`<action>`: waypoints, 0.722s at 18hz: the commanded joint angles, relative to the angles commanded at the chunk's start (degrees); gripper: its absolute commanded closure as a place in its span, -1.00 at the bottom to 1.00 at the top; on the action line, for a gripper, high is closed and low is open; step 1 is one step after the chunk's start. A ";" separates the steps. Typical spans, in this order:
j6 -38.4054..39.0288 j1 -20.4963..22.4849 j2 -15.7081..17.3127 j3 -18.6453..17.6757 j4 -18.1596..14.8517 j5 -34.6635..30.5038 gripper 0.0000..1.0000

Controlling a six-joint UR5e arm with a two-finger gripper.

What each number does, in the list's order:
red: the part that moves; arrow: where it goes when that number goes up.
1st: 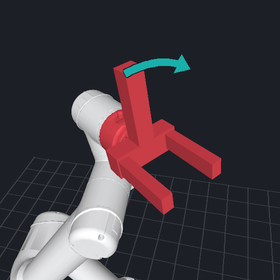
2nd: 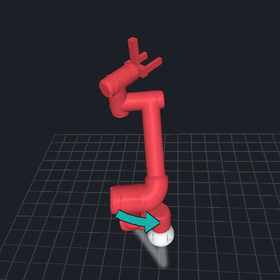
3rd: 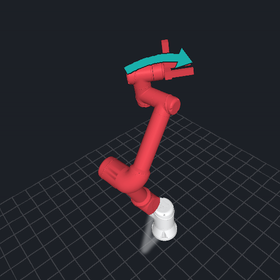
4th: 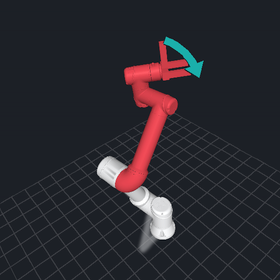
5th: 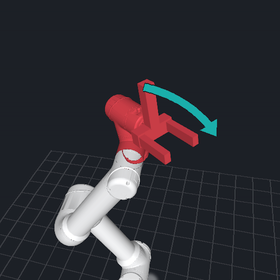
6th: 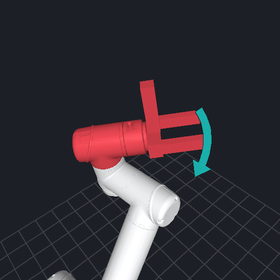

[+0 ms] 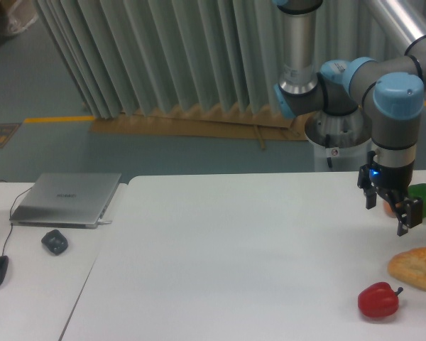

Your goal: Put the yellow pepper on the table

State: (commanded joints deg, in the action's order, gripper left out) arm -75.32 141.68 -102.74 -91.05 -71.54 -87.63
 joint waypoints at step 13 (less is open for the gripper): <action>-9.97 6.49 -1.66 2.89 2.81 -1.58 -1.00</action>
State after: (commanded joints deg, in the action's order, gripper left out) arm -85.29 148.17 -104.41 -88.16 -68.73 -89.21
